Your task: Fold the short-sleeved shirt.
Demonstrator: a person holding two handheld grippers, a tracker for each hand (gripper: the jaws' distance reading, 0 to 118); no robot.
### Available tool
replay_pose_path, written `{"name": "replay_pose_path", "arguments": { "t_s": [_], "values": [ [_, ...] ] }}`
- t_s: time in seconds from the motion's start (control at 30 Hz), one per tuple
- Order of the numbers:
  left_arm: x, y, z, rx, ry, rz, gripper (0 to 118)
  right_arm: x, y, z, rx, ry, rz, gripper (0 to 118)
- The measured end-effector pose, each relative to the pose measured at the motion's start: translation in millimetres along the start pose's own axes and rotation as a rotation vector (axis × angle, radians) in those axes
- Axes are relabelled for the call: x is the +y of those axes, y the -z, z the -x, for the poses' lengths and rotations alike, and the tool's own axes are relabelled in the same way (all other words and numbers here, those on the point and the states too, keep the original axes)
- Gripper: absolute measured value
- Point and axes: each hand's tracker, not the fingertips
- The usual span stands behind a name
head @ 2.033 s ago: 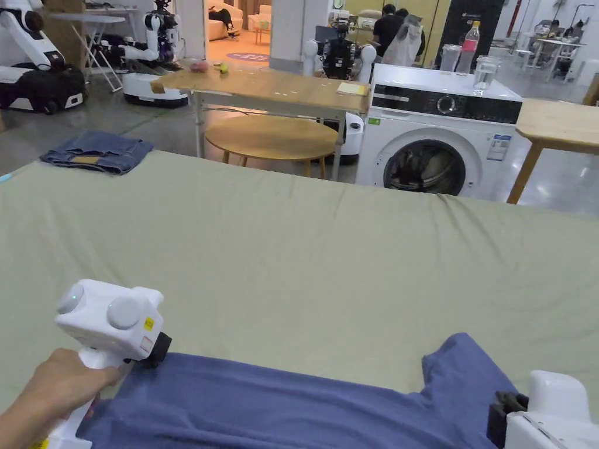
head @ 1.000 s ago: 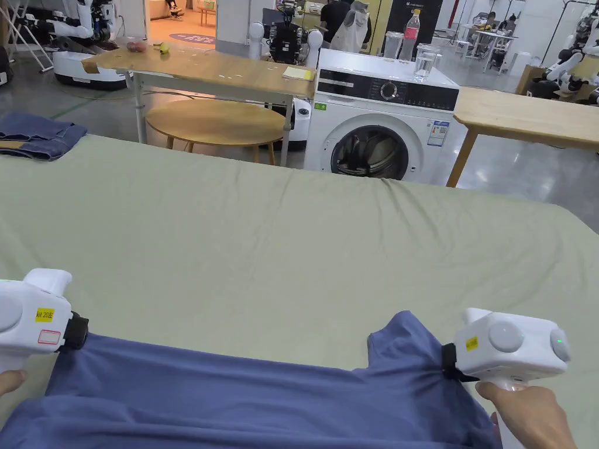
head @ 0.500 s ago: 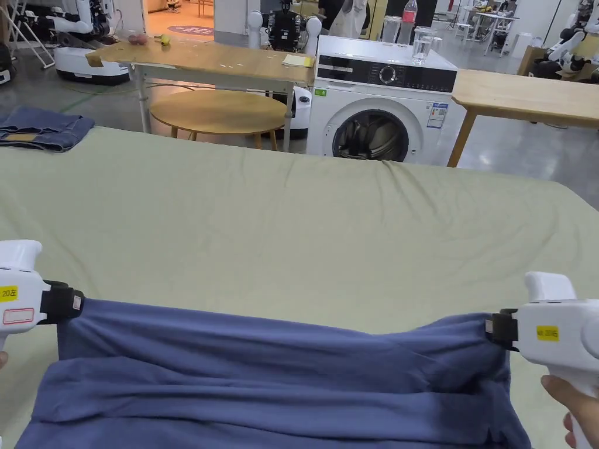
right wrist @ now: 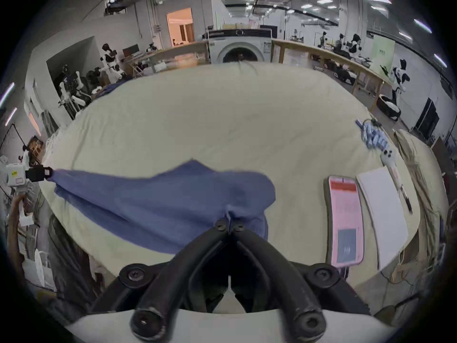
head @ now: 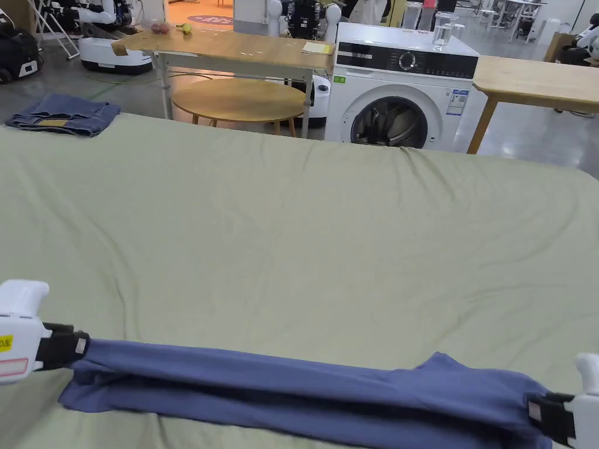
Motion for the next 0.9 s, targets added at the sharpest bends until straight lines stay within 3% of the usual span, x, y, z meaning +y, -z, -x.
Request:
{"name": "replay_pose_path", "arguments": {
  "t_s": [0.47,0.5,0.6,0.63,0.73,0.9],
  "values": [
    [-20.6,38.3,-8.5,0.067,0.044,0.099,0,-28.2,41.2,3.7,-0.066,-0.017,0.054,0],
    [-18.3,35.5,-8.4,0.054,0.018,0.102,6,-26.3,37.7,5.7,-0.077,-0.018,0.054,4],
    [-7.8,22.4,-15.2,0.05,-0.017,0.05,38,-16.2,15.6,13.9,-0.121,-0.024,-0.015,44],
    [-2.9,17.9,-22.3,0.074,0.004,0.005,40,-10.9,7.6,18.0,-0.13,-0.032,-0.054,49],
    [10.7,9.6,-38.5,0.07,0.032,-0.105,40,8.7,-9.5,34.2,-0.152,-0.056,-0.173,49],
    [28.1,4.2,-70.5,0.069,0.045,-0.337,40,36.5,-10.7,67.0,-0.1,-0.042,-0.387,49]
  ]
}}
